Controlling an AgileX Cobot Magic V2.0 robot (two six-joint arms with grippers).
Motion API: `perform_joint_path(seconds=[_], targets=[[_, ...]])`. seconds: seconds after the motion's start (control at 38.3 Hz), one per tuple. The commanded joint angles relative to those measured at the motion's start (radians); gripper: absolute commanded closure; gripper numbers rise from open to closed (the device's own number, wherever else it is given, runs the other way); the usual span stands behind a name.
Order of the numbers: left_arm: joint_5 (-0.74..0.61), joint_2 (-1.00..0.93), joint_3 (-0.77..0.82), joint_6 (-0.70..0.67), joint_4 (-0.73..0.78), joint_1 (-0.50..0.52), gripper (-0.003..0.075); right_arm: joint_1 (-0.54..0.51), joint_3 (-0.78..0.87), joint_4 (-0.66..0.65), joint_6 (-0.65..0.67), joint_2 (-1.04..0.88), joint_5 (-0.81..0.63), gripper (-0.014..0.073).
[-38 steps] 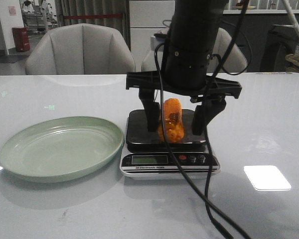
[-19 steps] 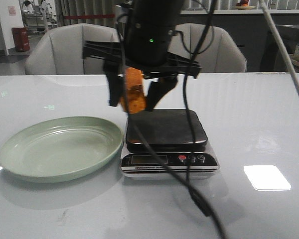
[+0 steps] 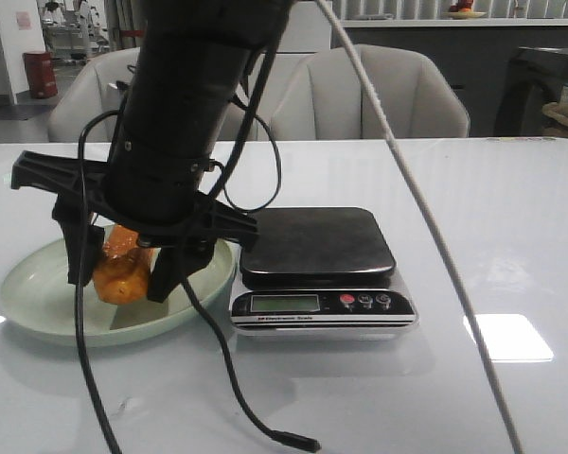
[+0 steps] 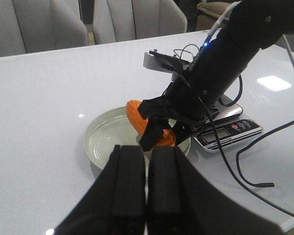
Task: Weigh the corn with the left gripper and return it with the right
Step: 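Carry the corn cob with the right gripper back onto the plate and release, then lift the right gripper away from the plate and withdraw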
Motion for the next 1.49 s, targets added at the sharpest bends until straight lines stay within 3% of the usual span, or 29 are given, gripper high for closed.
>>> perform_joint_path(seconds=[0.0,0.05,0.42,0.6,0.86,1.12,1.46], targets=[[-0.081,-0.002,-0.022,0.002,-0.007,0.001,0.0606,0.003,-0.044,0.008,-0.003,-0.056,-0.043,0.0014],[-0.081,-0.002,-0.022,0.002,-0.007,0.001,0.0606,0.005,-0.045,0.008,-0.003,-0.055,-0.055,-0.002],[-0.081,-0.002,-0.022,0.002,-0.007,0.001,0.0606,-0.014,-0.045,-0.028,-0.035,-0.106,-0.017,-0.0014],[-0.08,-0.002,-0.02,0.002,-0.007,0.001,0.0606,-0.051,-0.045,-0.063,-0.166,-0.214,0.049,-0.0014],[-0.091,-0.002,-0.006,0.002,-0.007,0.001,0.0606,-0.188,-0.017,-0.063,-0.394,-0.403,0.222,-0.0014],[-0.091,-0.002,-0.006,0.002,-0.007,0.001,0.0606,-0.283,0.251,-0.063,-0.53,-0.694,0.162,-0.0014],[-0.091,-0.002,-0.005,0.002,-0.007,0.001,0.0606,-0.293,0.623,-0.067,-0.572,-1.135,0.06,-0.0014]])
